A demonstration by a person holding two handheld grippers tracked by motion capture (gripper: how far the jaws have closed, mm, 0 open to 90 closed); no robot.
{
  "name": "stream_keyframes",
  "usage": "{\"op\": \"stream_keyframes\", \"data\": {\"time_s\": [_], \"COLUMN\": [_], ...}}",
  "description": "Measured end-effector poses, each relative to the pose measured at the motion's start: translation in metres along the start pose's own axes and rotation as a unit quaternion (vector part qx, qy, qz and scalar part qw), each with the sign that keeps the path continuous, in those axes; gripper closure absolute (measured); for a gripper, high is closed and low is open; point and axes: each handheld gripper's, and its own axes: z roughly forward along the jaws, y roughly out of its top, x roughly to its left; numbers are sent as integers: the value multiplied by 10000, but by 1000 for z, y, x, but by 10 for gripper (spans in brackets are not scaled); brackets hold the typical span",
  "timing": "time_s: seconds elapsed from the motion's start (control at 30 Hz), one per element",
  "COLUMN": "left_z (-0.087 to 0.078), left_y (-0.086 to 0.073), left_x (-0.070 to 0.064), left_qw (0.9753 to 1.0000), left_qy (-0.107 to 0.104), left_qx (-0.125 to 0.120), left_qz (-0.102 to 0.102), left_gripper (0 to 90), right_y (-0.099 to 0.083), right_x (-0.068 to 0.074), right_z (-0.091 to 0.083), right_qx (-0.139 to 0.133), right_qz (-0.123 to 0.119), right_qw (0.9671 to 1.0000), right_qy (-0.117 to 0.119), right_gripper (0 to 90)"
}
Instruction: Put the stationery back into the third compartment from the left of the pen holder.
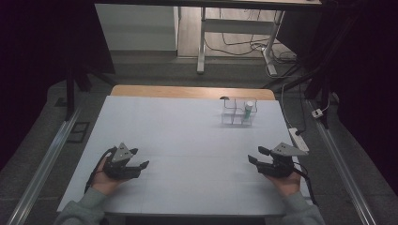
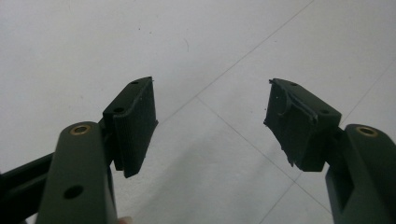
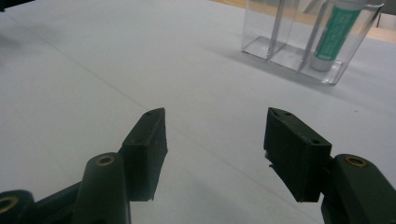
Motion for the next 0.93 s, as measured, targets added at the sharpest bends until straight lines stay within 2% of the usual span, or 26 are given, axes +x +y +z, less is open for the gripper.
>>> {"op": "stream_keyframes", "data": {"time_s": [0.1,0.2,0.3,0.47,0.93], "left_z": [0,1,1,-1,-1], "left_y": [0,0,0,-1,-2], "left_x": [0,-1,-2,0,-1], "left_qw": [10000,10000,10000,10000,9999], "left_qy": [7,-1,-1,31,4], "left_qx": [3,43,59,32,30], "left_qz": [-25,-21,-24,-84,-101], "left_gripper": [330,327,322,317,306], "right_y": [-5,-7,-8,-9,-10], "right_x": [5,9,10,12,13], "right_z": [-1,1,4,6,8], "right_qx": [-12,61,30,84,90], "right_qz": [-22,-184,-190,-288,-371], "right_qw": [9999,9996,9994,9990,9985], "right_qy": [120,194,293,316,391], "right_gripper": [386,384,384,384,383]}}
